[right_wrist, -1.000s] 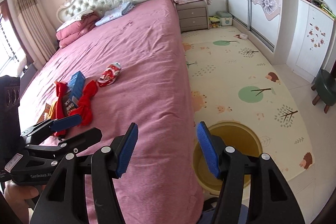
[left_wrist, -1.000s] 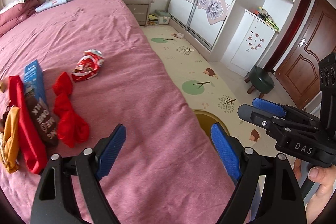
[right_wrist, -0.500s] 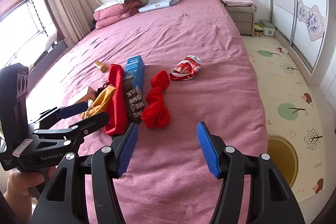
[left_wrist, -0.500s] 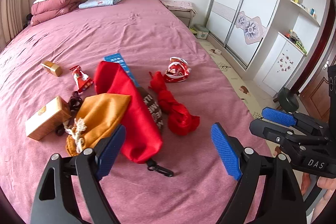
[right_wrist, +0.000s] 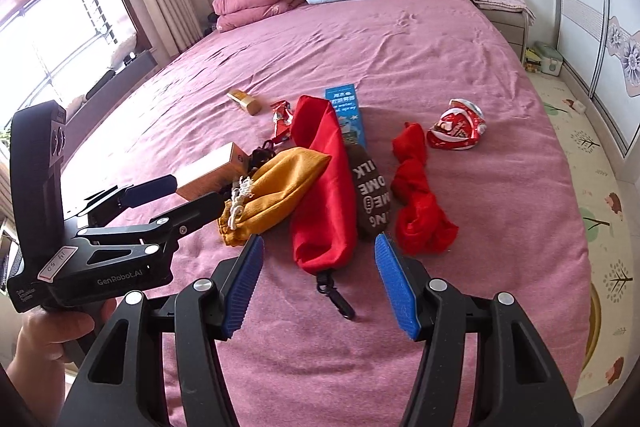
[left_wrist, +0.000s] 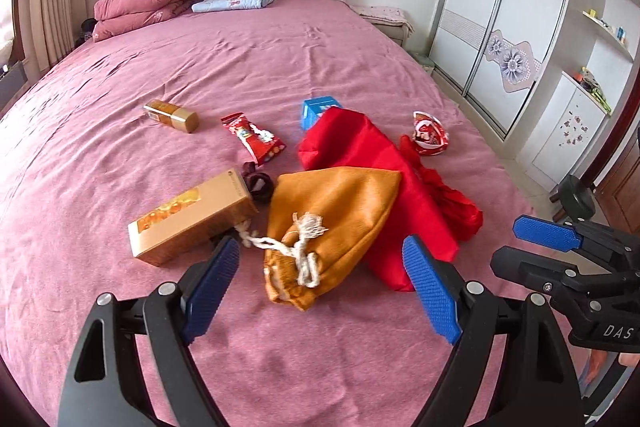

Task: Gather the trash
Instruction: 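Bring the left gripper back over the bed toward the gold box, then grasp the gold cardboard box with the left gripper while the right grasps the mustard drawstring bag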

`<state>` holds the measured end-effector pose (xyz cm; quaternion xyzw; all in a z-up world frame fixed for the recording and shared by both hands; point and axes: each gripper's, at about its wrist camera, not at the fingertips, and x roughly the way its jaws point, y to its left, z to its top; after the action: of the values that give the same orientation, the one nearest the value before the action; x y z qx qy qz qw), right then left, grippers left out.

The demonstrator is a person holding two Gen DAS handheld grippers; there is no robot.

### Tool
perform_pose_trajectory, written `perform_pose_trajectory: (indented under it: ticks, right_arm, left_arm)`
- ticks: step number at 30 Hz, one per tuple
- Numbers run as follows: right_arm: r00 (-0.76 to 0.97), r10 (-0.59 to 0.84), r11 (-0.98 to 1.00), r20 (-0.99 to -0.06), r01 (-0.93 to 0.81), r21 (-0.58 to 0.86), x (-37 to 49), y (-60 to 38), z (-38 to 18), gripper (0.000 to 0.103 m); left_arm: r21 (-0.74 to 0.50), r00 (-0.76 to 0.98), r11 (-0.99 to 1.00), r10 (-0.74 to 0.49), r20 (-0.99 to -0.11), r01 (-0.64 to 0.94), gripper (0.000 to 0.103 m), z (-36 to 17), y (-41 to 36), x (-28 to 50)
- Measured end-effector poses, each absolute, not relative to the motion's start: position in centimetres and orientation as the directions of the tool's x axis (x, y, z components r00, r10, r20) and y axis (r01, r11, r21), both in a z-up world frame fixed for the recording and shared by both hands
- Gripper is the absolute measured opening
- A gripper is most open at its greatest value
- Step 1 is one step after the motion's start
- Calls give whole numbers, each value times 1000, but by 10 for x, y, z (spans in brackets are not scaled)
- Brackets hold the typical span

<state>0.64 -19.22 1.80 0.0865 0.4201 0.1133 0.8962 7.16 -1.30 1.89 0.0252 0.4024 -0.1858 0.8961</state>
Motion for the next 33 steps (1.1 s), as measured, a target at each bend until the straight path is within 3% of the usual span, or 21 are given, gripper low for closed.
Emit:
perform_pose_trajectory:
  ticks: [13, 26, 27, 30, 33]
  right_arm:
    - [556, 334, 938, -761, -117, 326, 46, -148, -14, 52]
    - [499, 335, 925, -799, -12, 380, 86, -144, -47, 52]
    - [502, 333, 925, -798, -8, 381, 88, -143, -46, 47]
    - [518, 330, 927, -789, -22, 374, 90, -143, -41, 21]
    - [535, 341, 927, -773, -57, 370, 86, -144, -32, 14]
  left_arm:
    - [-102, 585, 940, -284, -760, 324, 84, -5, 51, 105]
    - [-72, 555, 921, -292, -779, 383, 86, -27, 66, 139]
    - [-71, 553, 918, -295, -779, 390, 87, -28, 66, 141]
    - [-64, 548, 913, -296, -782, 403, 89, -29, 67, 148]
    - [-45, 546, 907, -292, -785, 420, 91, -30, 67, 155]
